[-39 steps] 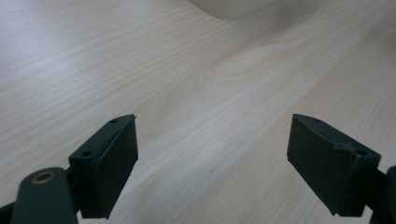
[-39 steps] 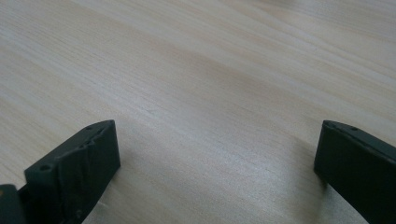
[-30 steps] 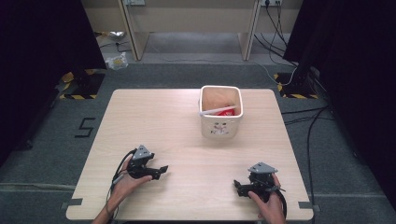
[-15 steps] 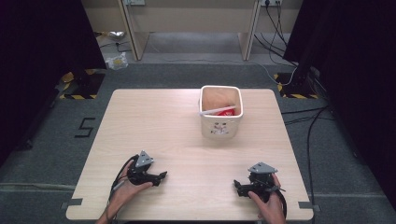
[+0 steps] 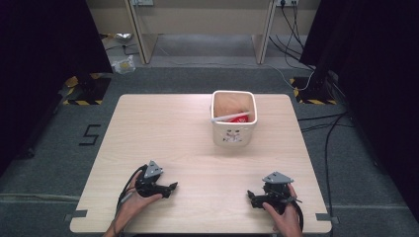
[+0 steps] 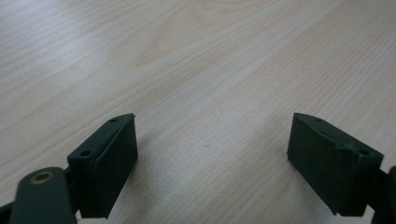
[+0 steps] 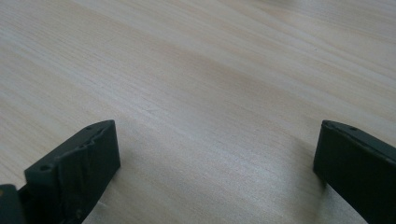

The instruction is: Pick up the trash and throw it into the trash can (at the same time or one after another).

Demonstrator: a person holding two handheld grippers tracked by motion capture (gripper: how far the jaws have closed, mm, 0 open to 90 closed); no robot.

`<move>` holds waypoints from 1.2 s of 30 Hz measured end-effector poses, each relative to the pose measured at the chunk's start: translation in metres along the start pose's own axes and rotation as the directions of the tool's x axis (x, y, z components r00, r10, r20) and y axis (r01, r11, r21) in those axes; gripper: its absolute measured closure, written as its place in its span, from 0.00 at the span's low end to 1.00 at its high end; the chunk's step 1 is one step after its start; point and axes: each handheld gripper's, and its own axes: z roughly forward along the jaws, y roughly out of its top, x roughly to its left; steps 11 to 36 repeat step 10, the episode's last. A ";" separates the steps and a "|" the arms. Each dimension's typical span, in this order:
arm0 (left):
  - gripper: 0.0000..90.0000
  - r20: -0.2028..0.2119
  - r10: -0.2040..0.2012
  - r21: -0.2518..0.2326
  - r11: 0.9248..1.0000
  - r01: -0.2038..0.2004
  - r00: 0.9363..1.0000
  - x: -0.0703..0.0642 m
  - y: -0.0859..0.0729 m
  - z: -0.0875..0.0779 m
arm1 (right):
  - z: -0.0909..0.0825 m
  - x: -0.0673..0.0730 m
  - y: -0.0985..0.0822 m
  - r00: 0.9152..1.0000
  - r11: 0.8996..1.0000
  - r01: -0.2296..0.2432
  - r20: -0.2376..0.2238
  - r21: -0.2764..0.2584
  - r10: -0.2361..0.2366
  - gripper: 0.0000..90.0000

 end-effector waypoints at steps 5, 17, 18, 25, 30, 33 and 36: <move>0.17 0.000 0.000 0.000 1.000 0.000 1.000 0.000 0.000 0.000 | 0.000 0.000 0.000 1.000 1.000 -0.003 0.000 0.001 0.003 0.01; 0.17 0.000 0.000 0.000 1.000 0.000 1.000 0.000 0.000 0.000 | 0.000 0.000 0.000 1.000 1.000 -0.001 0.000 0.000 0.001 0.01; 0.17 0.000 0.000 0.000 1.000 0.000 1.000 0.000 0.000 0.000 | 0.000 0.000 0.000 1.000 1.000 -0.001 0.000 0.000 0.001 0.01; 0.17 0.000 0.000 0.000 1.000 0.000 1.000 0.000 0.000 0.000 | 0.000 0.000 0.000 1.000 1.000 -0.001 0.000 0.000 0.001 0.01; 0.17 0.000 0.000 0.000 1.000 0.000 1.000 0.000 0.000 0.000 | 0.000 0.000 0.000 1.000 1.000 -0.001 0.000 0.000 0.001 0.01; 0.17 0.000 0.000 0.000 1.000 0.000 1.000 0.000 0.000 0.000 | 0.000 0.000 0.000 1.000 1.000 -0.001 0.000 0.000 0.001 0.01; 0.17 0.000 0.000 0.000 1.000 0.000 1.000 0.000 0.000 0.000 | 0.000 0.000 0.000 1.000 1.000 -0.001 0.000 0.000 0.001 0.01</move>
